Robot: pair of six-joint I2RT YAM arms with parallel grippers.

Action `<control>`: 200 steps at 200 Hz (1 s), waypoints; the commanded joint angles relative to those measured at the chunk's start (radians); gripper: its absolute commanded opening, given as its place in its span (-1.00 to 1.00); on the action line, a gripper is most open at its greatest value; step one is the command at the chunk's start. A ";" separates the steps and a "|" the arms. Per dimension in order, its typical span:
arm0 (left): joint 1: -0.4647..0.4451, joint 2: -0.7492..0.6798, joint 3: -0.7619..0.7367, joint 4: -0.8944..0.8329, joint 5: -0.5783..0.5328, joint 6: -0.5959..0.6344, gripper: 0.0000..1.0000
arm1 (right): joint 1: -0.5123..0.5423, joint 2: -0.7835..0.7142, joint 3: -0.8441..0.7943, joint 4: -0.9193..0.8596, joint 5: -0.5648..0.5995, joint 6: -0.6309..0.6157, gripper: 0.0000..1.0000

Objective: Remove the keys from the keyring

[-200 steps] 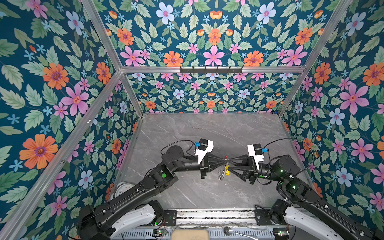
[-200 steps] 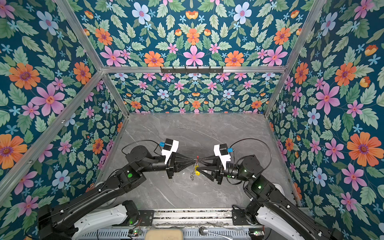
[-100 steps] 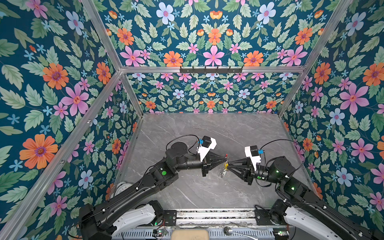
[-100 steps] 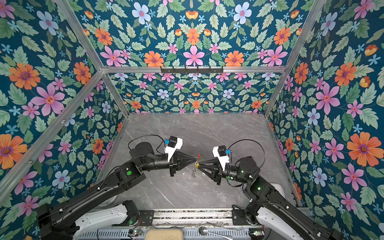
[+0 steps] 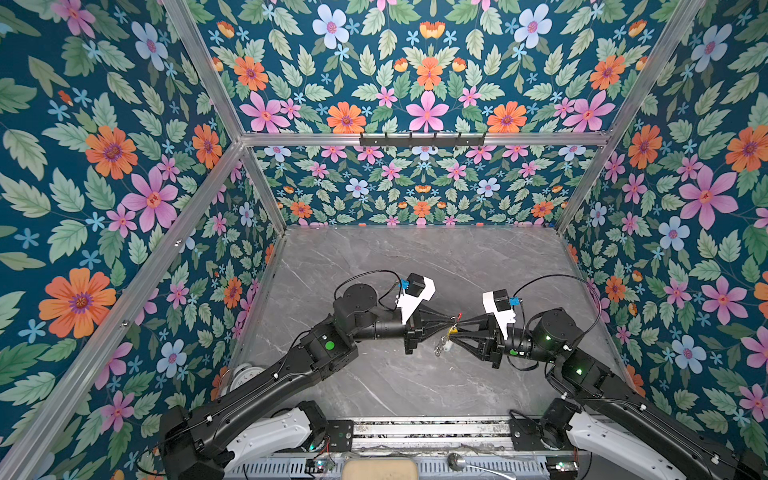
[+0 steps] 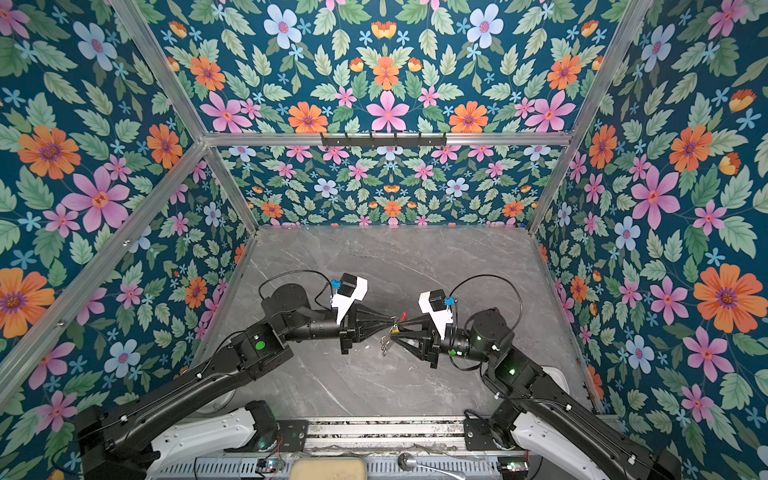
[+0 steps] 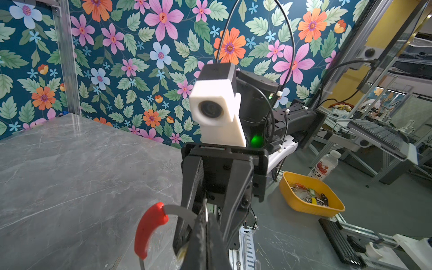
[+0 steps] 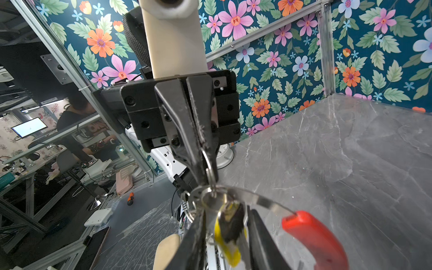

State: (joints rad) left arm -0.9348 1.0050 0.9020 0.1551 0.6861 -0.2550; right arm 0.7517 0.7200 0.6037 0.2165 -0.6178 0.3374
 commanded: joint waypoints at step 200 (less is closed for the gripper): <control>-0.001 0.006 0.045 -0.158 -0.043 0.143 -1.00 | 0.001 0.024 0.254 -0.514 0.045 -0.152 -1.00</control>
State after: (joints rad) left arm -0.9360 1.0092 0.9382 0.0017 0.6456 -0.1452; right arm 0.7517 0.7326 0.8330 -0.2241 -0.5732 0.2287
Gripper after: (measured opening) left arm 0.050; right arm 0.061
